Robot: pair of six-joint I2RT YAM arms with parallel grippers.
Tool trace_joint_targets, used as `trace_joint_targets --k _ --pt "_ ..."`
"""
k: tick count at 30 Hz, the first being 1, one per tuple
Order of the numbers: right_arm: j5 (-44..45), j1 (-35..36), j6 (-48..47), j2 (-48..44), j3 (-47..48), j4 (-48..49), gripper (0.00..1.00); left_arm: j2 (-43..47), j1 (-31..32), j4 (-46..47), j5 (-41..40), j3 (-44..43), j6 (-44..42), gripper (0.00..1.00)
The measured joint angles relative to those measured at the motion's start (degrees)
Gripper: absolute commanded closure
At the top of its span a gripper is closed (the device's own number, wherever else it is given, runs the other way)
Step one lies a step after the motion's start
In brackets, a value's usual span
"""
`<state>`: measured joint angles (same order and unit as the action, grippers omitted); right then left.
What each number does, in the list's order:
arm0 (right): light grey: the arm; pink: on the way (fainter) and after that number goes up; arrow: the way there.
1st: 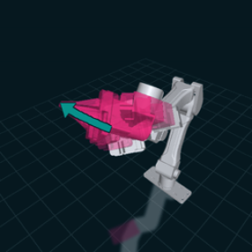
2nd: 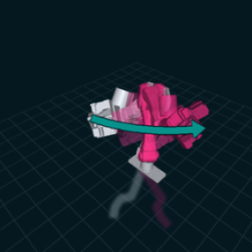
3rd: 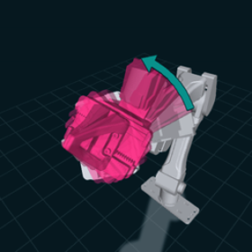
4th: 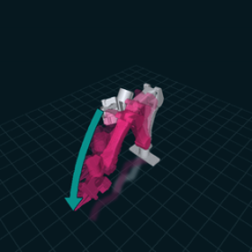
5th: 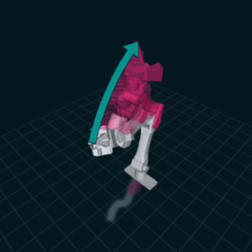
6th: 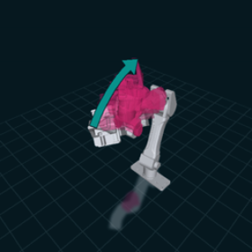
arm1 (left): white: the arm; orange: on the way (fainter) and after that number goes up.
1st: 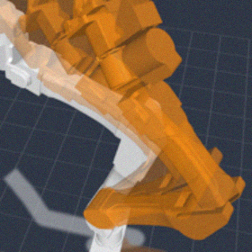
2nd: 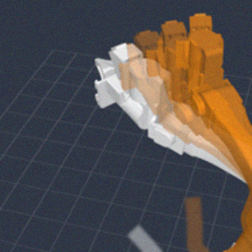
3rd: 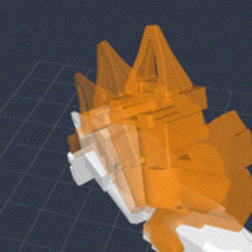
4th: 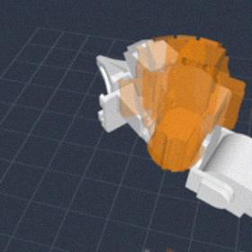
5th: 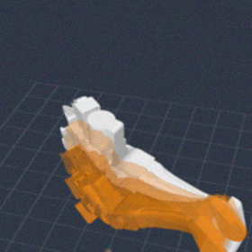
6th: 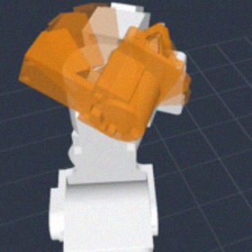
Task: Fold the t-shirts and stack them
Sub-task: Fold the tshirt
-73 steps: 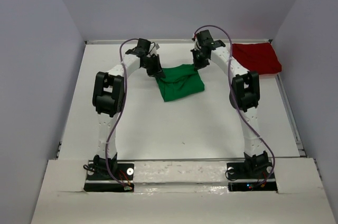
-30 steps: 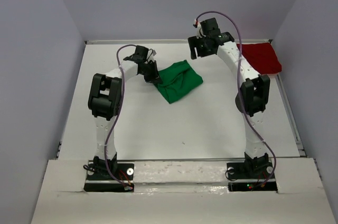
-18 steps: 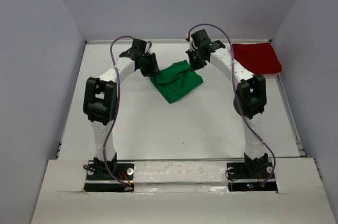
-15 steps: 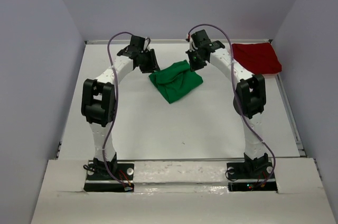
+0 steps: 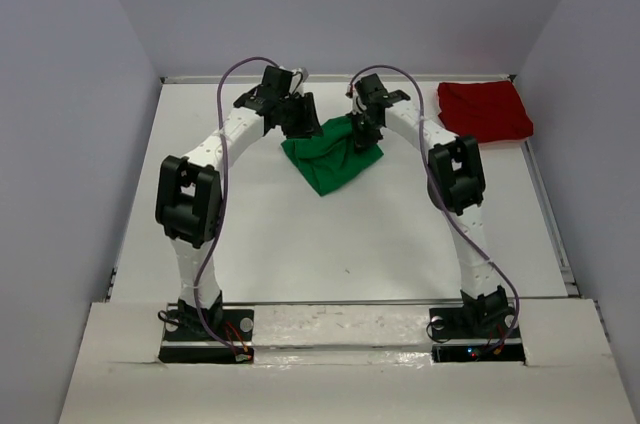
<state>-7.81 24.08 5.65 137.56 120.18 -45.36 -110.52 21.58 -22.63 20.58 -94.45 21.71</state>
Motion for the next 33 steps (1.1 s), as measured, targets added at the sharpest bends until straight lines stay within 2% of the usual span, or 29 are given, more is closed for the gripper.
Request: trace_joint_targets --k 4,9,11,20,24,27,33 --pt "-0.6 0.0 1.1 -0.5 -1.2 1.2 1.00 0.7 0.9 -1.0 0.2 0.0 0.0 0.52" --pt "0.9 0.6 3.7 -5.8 -10.5 4.8 1.00 2.2 0.8 -1.9 0.1 0.0 0.0 0.52" --pt "1.8 1.6 5.6 -9.6 -17.1 6.3 1.00 2.9 0.7 -1.9 0.1 0.2 0.0 0.52" --pt "4.0 7.9 11.1 -19.0 -31.3 8.0 1.00 8.1 0.7 -2.0 -0.1 5.6 -0.3 0.52" --pt "5.2 9.5 11.5 -20.0 -32.5 8.1 1.00 8.6 0.8 -1.8 -0.1 7.8 -0.3 0.52" --pt "7.3 9.4 11.5 -20.1 -32.0 7.6 0.94 8.6 0.8 -2.2 -1.0 8.7 -0.6 0.53" --pt "12.9 9.2 10.8 -21.6 -26.9 4.1 0.97 8.6 0.7 -2.2 -2.6 9.0 -1.0 0.55"
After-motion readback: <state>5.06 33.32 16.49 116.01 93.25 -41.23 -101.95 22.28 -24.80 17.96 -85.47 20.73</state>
